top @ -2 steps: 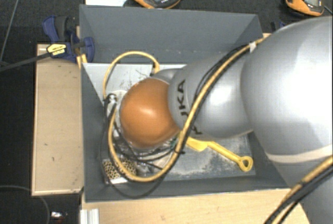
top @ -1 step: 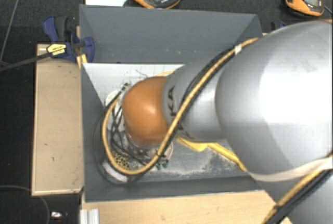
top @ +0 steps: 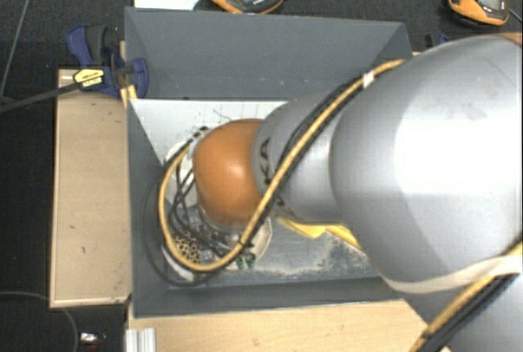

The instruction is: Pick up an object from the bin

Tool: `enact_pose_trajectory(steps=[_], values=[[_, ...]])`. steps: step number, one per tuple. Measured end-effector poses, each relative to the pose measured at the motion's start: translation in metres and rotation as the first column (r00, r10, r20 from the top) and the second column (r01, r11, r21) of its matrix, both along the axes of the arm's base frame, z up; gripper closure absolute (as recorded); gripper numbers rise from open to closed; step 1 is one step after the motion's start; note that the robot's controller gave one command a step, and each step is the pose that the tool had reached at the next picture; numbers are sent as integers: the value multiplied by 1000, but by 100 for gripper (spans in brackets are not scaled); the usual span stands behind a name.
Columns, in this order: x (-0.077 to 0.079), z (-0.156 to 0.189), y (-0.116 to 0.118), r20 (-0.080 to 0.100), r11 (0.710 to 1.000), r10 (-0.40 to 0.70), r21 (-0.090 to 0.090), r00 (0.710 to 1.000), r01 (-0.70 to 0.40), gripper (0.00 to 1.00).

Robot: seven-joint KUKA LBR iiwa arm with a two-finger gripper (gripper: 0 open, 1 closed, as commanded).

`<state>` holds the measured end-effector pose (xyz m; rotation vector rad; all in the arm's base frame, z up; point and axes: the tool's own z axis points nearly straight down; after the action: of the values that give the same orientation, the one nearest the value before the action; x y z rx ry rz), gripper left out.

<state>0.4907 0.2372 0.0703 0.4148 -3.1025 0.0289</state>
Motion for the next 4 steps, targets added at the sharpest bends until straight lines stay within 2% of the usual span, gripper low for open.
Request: enact_pose_trajectory(steps=[1,2,3,4], values=[[0,2,1,3,997,-82,1,997,82,100],[1,10,2,7,1000,21,6,1000,-21,100],[1,16,3,11,999,51,10,999,-51,100],[-2,43,2,0,1000,-15,4,1000,15,100]])
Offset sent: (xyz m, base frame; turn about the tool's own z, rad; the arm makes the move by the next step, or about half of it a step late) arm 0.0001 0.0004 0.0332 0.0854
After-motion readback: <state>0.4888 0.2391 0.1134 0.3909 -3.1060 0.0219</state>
